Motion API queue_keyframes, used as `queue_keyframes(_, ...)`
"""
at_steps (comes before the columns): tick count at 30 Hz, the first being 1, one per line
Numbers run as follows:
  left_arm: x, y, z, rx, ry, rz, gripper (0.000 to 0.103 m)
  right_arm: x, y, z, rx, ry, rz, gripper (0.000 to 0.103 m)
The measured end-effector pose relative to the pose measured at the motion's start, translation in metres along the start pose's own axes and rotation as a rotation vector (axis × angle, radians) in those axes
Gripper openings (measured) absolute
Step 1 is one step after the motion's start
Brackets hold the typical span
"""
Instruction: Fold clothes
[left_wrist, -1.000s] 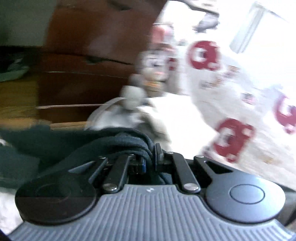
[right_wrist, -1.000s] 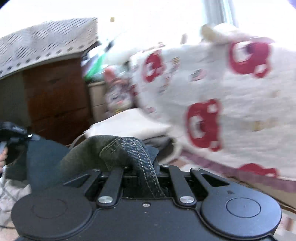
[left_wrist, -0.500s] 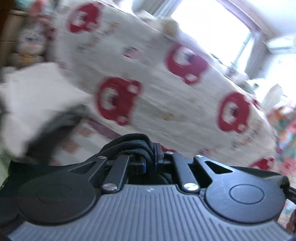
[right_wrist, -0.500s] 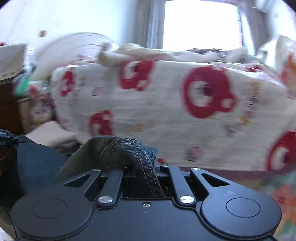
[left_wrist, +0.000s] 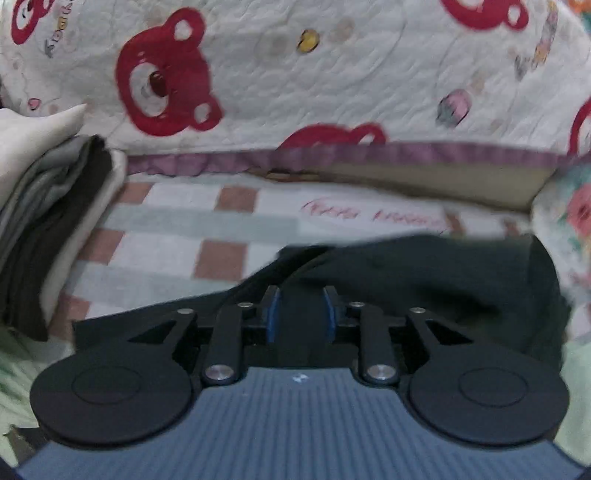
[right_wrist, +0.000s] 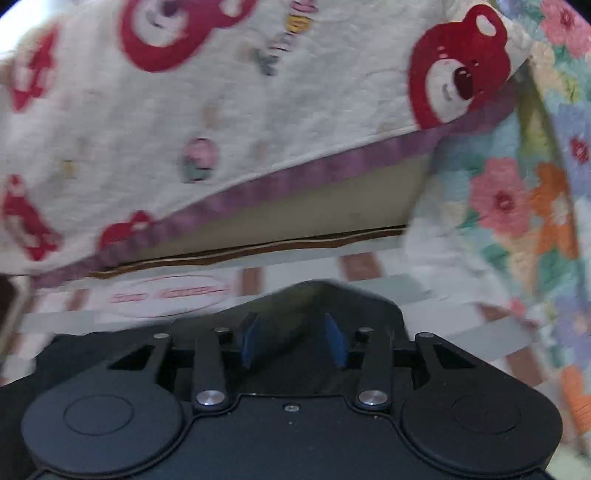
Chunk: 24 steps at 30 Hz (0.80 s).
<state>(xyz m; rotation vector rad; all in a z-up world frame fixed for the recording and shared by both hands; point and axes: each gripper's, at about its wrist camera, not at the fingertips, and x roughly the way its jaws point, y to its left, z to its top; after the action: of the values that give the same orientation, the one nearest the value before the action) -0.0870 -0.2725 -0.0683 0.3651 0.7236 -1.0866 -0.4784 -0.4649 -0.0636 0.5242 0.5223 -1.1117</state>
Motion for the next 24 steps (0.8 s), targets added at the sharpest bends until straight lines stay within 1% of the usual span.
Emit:
queue_keyframes(1,0.000,0.009,-0.006,0.006,0.002,0.033,0.031,-0.007,0.006,-0.016,-0.031,-0.021,0.011,0.046)
queue_keyframes(2,0.000,0.019,-0.009,-0.036,0.032,0.043,0.031,-0.017,0.012,-0.036,-0.065,-0.046,0.011,0.047)
queue_keyframes(4,0.001,0.038,-0.013,-0.122,0.085,0.057,0.031,-0.034,0.007,-0.072,-0.063,-0.090,0.063,0.050)
queue_keyframes(5,-0.002,0.044,-0.010,-0.173,0.080,0.038,0.031,-0.037,0.005,-0.086,-0.063,-0.090,0.101,0.050)
queue_keyframes(6,-0.008,0.044,-0.006,-0.194,0.060,0.036,0.031,-0.035,0.004,-0.095,-0.084,-0.075,0.132,0.050)
queue_keyframes(7,-0.014,0.043,-0.002,-0.209,0.039,0.034,0.031,-0.032,0.004,-0.100,-0.118,-0.069,0.133,0.050)
queue_keyframes(8,-0.022,0.036,0.002,-0.201,0.021,0.030,0.031,-0.033,0.007,-0.104,-0.147,-0.084,0.117,0.050)
queue_keyframes(9,-0.029,0.028,0.007,-0.190,0.005,0.026,0.032,-0.035,0.010,-0.107,-0.169,-0.103,0.120,0.050)
queue_keyframes(11,-0.037,0.009,0.012,-0.149,-0.005,0.009,0.036,-0.037,0.017,-0.108,-0.207,-0.120,0.183,0.050)
queue_keyframes(12,-0.041,-0.001,0.015,-0.128,-0.009,-0.001,0.041,-0.039,0.022,-0.108,-0.227,-0.129,0.209,0.050)
queue_keyframes(15,-0.053,-0.026,0.021,-0.056,-0.004,-0.050,0.043,-0.047,0.039,-0.107,-0.267,-0.135,0.243,0.051)
queue_keyframes(16,-0.054,-0.033,0.022,-0.043,0.001,-0.047,0.046,-0.051,0.044,-0.107,-0.271,-0.133,0.263,0.051)
queue_keyframes(17,-0.055,-0.041,0.023,-0.029,0.007,-0.045,0.046,-0.054,0.049,-0.107,-0.283,-0.131,0.288,0.053)
queue_keyframes(18,-0.056,-0.048,0.024,-0.016,0.012,-0.042,0.046,-0.057,0.054,-0.108,-0.300,-0.129,0.309,0.059)
queue_keyframes(20,-0.058,-0.063,0.026,0.011,0.023,-0.038,0.047,-0.058,0.062,-0.116,-0.356,-0.116,0.312,0.063)
queue_keyframes(22,-0.059,-0.077,0.028,0.032,0.034,-0.033,0.047,-0.055,0.069,-0.127,-0.410,-0.102,0.302,0.063)
queue_keyframes(24,-0.056,-0.084,0.033,-0.007,0.046,-0.038,0.047,-0.054,0.068,-0.138,-0.415,-0.108,0.295,0.063)
